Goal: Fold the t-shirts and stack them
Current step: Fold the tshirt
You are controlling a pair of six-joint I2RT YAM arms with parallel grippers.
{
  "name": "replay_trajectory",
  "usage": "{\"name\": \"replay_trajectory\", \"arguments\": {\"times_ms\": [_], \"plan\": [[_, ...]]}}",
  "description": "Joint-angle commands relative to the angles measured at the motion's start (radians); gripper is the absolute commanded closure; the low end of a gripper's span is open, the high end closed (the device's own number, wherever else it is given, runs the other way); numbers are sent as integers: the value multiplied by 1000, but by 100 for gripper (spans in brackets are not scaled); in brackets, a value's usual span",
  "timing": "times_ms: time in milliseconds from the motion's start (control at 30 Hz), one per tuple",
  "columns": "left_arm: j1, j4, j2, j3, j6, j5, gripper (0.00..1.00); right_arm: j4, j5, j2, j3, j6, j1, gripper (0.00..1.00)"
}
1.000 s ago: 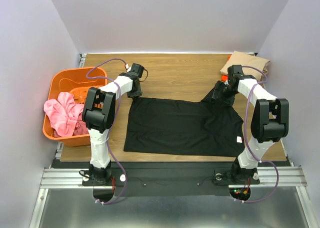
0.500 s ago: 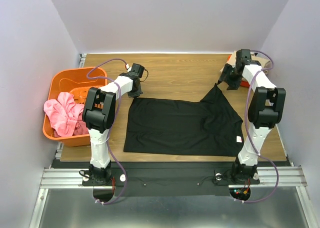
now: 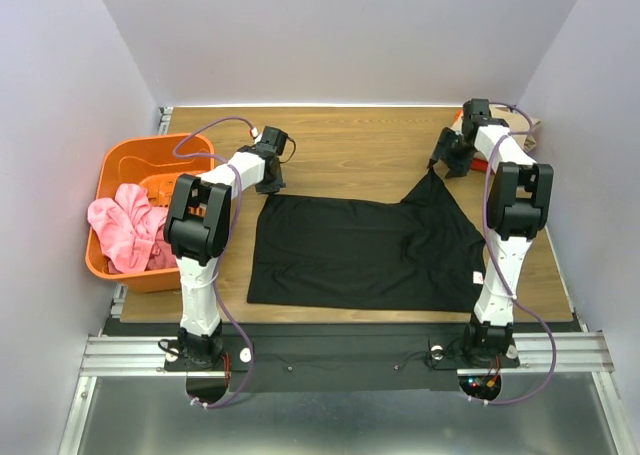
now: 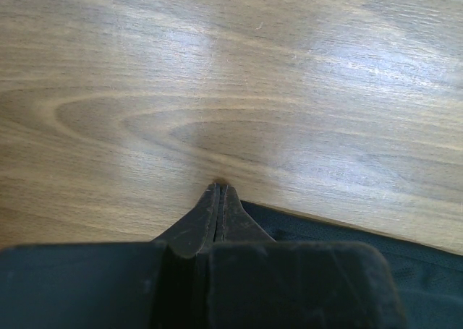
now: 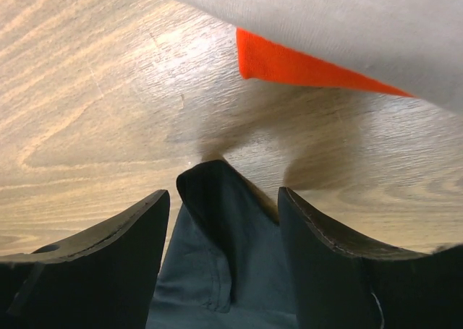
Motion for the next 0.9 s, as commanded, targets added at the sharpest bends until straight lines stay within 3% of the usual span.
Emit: {"name": "replay_trajectory", "arguments": {"times_ms": [0, 467, 767, 867], "plan": [[5, -2, -28, -6, -9, 20, 100, 11, -29, -5, 46, 7, 10, 34], [5, -2, -24, -3, -11, 34, 100, 28, -21, -6, 31, -5, 48, 39], [5, -2, -33, -12, -9, 31, 100, 26, -1, 12, 3, -19, 57, 60], [5, -1, -34, -14, -9, 31, 100, 26, 0, 11, -4, -22, 59, 73]]}}
